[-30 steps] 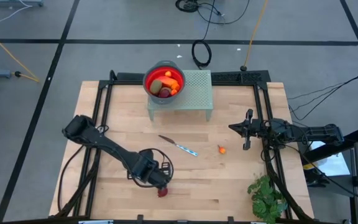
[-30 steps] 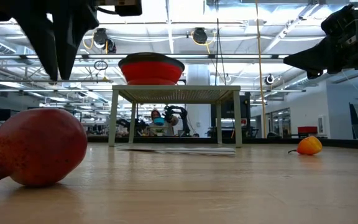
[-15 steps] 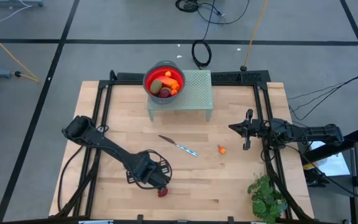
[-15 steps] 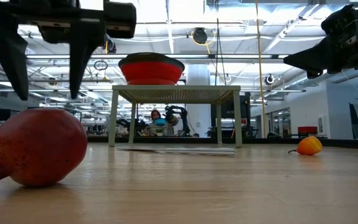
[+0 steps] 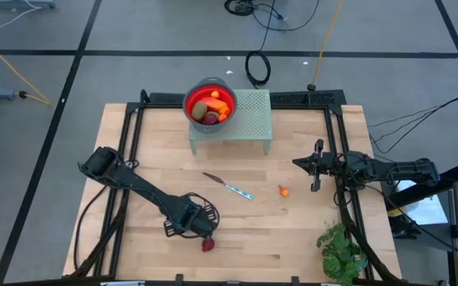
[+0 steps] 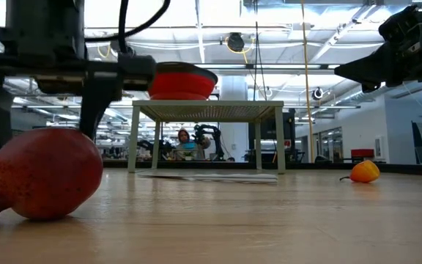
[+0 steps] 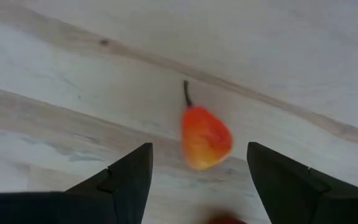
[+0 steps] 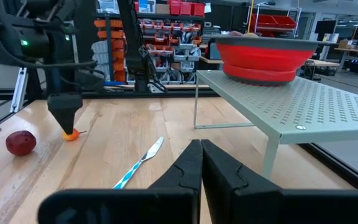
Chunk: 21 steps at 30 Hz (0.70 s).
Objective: Pick & Place Fruit
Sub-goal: Put the peach into the red strainer bowl
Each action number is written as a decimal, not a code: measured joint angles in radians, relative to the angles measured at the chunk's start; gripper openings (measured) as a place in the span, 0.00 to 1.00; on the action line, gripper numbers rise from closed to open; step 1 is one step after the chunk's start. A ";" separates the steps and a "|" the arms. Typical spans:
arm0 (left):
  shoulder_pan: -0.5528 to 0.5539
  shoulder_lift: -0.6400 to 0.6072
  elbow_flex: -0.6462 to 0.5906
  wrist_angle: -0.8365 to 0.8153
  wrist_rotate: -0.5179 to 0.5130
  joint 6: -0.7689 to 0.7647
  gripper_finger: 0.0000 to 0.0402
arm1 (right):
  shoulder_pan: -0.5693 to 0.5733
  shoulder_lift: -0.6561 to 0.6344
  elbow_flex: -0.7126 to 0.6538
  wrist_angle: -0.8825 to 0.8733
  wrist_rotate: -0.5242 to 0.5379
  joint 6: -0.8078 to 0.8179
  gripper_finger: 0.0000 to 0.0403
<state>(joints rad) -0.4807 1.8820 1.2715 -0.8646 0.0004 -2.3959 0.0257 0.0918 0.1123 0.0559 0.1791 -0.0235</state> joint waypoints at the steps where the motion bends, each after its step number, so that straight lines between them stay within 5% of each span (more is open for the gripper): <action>1: 0.003 0.000 -0.011 0.022 0.007 -0.001 0.65 | 0.000 0.000 0.000 0.000 0.000 0.000 0.00; 21: 0.022 0.058 -0.032 0.089 0.061 -0.001 0.65 | 0.000 0.000 0.000 0.000 0.000 0.000 0.00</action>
<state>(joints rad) -0.4584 1.9402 1.2392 -0.7757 0.0617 -2.3967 0.0257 0.0917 0.1123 0.0558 0.1795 -0.0235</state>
